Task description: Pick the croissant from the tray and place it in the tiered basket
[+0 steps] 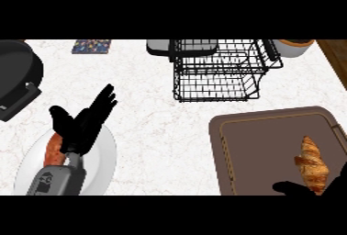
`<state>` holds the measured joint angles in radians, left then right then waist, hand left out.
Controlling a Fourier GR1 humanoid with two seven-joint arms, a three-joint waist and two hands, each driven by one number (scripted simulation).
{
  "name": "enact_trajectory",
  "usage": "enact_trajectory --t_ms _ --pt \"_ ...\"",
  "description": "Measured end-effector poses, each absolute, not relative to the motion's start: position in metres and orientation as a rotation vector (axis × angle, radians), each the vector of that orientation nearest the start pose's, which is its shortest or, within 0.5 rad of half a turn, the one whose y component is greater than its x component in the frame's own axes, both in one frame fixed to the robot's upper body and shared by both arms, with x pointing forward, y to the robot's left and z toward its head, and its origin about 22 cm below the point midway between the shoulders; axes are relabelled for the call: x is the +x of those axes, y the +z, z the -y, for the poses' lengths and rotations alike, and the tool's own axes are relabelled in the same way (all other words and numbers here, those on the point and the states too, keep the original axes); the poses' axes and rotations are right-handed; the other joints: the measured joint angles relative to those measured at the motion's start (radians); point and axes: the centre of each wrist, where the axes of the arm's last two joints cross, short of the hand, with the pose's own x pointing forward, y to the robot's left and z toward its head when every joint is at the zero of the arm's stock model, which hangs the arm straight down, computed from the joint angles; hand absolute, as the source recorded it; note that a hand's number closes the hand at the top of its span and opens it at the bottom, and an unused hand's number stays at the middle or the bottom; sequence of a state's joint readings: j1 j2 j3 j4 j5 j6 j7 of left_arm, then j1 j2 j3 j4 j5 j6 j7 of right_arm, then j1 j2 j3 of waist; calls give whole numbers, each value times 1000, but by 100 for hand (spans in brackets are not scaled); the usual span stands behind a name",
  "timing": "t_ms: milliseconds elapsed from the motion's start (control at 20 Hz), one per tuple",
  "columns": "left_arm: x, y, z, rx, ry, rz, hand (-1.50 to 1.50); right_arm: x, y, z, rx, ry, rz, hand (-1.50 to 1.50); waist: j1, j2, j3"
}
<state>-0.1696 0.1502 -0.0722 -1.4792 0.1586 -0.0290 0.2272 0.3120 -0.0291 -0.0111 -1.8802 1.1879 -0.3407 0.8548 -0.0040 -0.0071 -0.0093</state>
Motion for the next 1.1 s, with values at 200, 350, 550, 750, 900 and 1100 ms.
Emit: enact_trajectory --t_ms 200,350,550,750,900,1100 --pt "280 25 -229 -108 -140 1395 0 168 7 268 -1337 17 760 -150 1 -2 -2" --pt "280 23 -230 -108 -139 1394 0 178 7 276 -1318 25 759 -150 2 -1 -1" --pt "280 27 -229 -105 -144 1392 0 183 2 283 -1296 38 761 -150 2 -2 -1" --pt "284 29 -229 -107 -144 1390 0 183 1 282 -1255 75 823 150 0 -5 -6" --pt "283 27 -224 -109 -145 1389 0 191 -2 281 -1266 115 862 150 -1 -7 -11" --pt "281 22 -223 -114 -147 1391 0 191 -6 283 -1284 140 888 150 -1 -9 -15"
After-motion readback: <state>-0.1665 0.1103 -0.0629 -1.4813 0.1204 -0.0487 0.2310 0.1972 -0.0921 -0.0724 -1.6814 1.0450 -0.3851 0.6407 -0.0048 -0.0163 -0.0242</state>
